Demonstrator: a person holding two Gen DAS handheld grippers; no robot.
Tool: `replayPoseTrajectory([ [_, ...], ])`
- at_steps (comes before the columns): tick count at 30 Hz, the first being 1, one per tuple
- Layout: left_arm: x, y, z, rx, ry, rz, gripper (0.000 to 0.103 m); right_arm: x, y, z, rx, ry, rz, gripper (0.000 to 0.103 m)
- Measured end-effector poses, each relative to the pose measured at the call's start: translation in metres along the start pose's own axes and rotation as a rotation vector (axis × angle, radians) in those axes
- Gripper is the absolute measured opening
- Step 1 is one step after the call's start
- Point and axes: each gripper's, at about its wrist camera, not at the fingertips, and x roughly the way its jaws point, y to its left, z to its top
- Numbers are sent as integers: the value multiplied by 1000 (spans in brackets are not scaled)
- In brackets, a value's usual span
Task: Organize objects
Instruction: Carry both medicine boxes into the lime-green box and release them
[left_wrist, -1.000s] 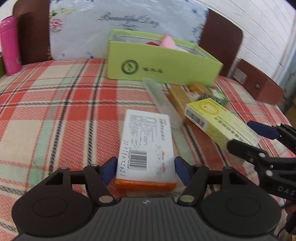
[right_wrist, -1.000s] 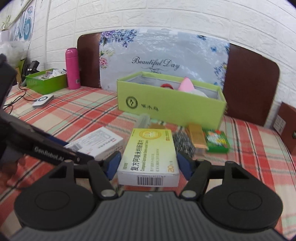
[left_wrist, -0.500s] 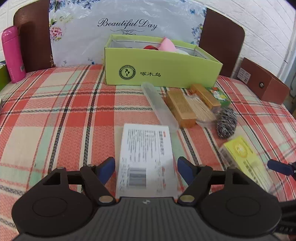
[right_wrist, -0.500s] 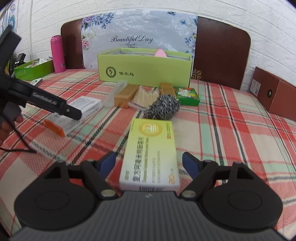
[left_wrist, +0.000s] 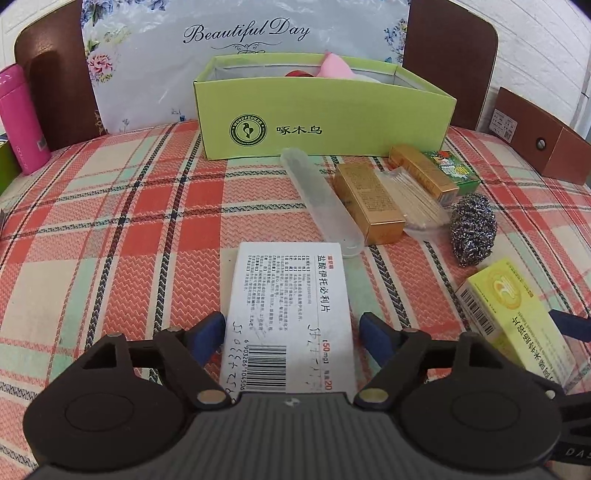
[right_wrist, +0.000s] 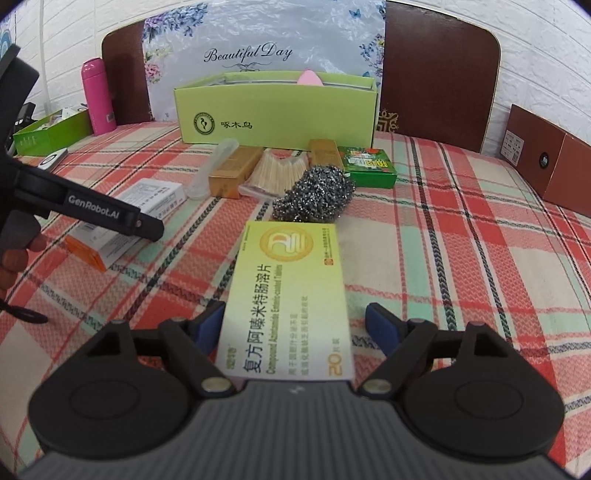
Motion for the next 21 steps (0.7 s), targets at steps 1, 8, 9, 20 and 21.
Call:
replayPoseTrajectory([
  [1, 0, 0, 0, 1, -2, 1, 84, 2, 0, 1, 5, 2, 2, 82],
  [8, -1, 1, -4, 4, -13, 0, 86, 7, 7, 4, 14, -6, 32, 68],
  [9, -3, 2, -5, 2, -14, -5, 84, 6, 9, 5, 5, -5, 36, 66],
  [20, -44, 14, 8, -16, -117, -70, 68, -19, 13, 35, 41, -65, 198, 65],
  [21, -48, 14, 16, -25, -138, -87, 68, -22, 10, 43, 40, -87, 200, 65],
])
